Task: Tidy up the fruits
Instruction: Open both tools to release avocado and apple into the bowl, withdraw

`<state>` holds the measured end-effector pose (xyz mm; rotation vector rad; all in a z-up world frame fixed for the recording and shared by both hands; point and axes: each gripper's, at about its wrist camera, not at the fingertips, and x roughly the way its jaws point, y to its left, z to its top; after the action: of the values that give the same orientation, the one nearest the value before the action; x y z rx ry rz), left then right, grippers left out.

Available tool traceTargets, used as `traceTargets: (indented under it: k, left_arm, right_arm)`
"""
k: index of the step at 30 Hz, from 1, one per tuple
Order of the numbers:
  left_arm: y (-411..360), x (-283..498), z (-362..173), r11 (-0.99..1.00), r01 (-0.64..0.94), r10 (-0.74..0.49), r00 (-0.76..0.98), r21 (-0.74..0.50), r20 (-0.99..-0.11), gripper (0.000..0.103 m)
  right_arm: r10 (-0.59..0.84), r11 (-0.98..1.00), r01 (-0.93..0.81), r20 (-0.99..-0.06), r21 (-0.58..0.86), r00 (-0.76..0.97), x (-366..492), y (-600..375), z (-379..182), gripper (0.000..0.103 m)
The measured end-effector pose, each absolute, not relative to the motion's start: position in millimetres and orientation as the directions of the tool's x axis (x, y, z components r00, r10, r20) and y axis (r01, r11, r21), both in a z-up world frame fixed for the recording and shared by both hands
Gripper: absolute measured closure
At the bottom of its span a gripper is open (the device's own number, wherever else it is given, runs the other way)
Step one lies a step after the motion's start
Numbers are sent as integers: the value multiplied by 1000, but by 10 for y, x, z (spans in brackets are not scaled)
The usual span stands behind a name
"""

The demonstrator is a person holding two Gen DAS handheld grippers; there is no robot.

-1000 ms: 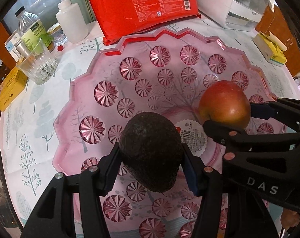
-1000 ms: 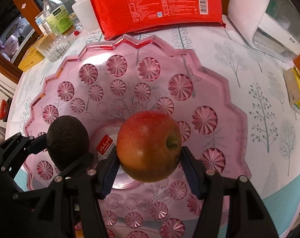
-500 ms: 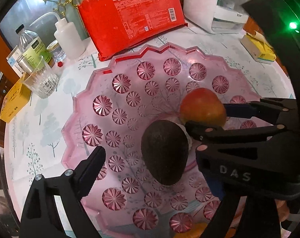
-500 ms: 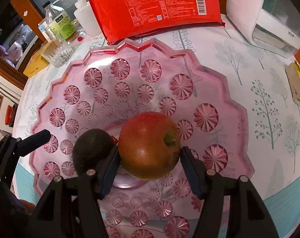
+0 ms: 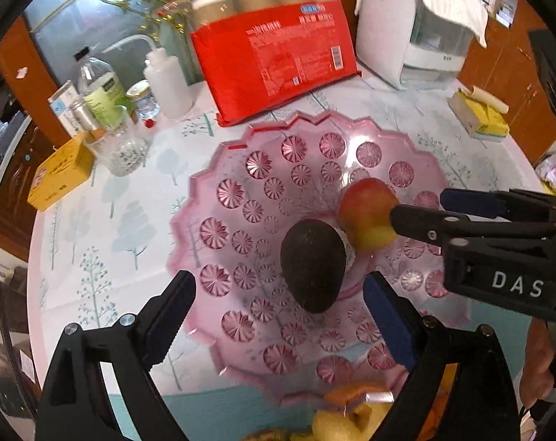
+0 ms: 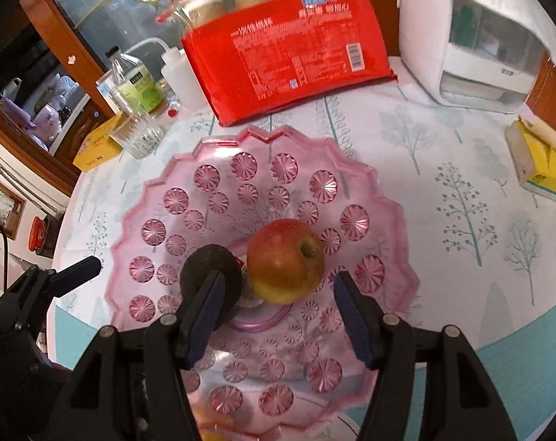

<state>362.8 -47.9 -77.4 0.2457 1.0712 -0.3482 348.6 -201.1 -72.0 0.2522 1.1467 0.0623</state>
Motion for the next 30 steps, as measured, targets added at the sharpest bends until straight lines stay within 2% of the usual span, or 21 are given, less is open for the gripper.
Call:
traceTargets:
  k: [15, 30]
  left_arm:
    - [-293, 2678, -70, 933, 351, -148, 565, 74, -812, 11]
    - [-25, 1653, 373, 970, 239, -115, 615, 45, -780, 11]
  right_arm:
    - [219, 957, 45, -817, 286, 533, 2663, -2074, -17, 40]
    - [203, 974, -39, -789, 222, 580, 1666, -2031, 431, 40]
